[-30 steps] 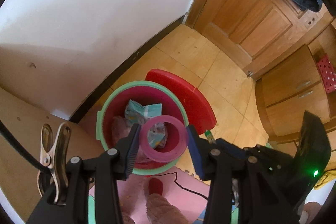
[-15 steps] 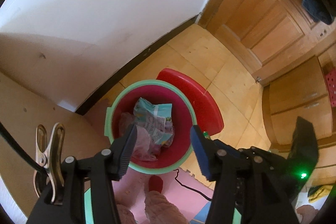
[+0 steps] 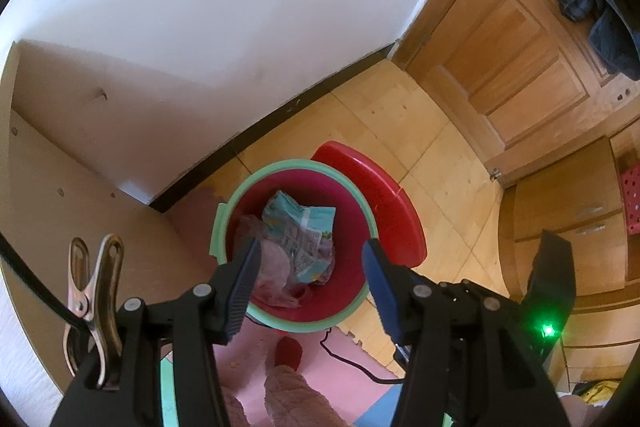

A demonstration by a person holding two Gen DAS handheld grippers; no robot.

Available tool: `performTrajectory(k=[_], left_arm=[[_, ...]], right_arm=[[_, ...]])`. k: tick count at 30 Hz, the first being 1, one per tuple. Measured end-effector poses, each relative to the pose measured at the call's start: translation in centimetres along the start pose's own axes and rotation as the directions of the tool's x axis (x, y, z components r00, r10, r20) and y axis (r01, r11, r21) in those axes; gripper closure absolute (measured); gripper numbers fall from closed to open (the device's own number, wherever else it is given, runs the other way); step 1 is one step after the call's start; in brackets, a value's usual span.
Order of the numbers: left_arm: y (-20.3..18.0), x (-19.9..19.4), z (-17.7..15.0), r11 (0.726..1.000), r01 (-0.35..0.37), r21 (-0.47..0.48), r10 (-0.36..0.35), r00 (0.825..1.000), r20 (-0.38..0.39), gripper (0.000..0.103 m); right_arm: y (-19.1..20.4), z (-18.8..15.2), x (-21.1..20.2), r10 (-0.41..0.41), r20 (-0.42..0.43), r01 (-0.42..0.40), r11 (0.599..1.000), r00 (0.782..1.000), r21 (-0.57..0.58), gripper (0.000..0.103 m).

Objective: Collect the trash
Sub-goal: 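Open the right gripper over the bucket to drop the green marker, then move both open grippers back from the bucket toward the bed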

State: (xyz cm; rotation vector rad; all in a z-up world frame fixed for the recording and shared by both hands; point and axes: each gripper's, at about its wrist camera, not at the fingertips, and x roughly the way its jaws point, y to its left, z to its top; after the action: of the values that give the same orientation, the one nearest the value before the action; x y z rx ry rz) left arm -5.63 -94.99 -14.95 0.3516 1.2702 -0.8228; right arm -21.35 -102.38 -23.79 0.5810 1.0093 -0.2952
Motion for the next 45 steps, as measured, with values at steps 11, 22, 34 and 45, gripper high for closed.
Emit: performTrajectory(k=[11, 22, 34, 45], left_arm=[[0.0, -1.0, -1.0, 1.000, 0.013, -0.006, -0.013, 1.000, 0.010, 0.047], [-1.1, -3.0, -3.7, 0.998, 0.049, 0.047, -0.050, 0.999, 0.016, 0.047], [-1.8, -7.8, -9.3, 0.986, 0.107, 0.131, -0.112, 0.993, 0.029, 0.048], [0.3, -13.6, -13.8, 0.985, 0.123, 0.120, -0.135, 0.987, 0.093, 0.048]], right_arm=[[1.1, -0.2, -1.7, 0.001, 0.014, 0.000, 0.999, 1.000, -0.036, 0.077], [1.5, -2.0, -5.0, -0.033, 0.060, 0.034, 0.999, 0.998, -0.013, 0.077], [4.1, -3.8, -10.6, -0.066, 0.160, 0.063, 0.998, 0.985, 0.025, 0.077], [8.6, -6.1, -16.0, -0.075, 0.250, 0.081, 0.997, 0.965, -0.012, 0.077]])
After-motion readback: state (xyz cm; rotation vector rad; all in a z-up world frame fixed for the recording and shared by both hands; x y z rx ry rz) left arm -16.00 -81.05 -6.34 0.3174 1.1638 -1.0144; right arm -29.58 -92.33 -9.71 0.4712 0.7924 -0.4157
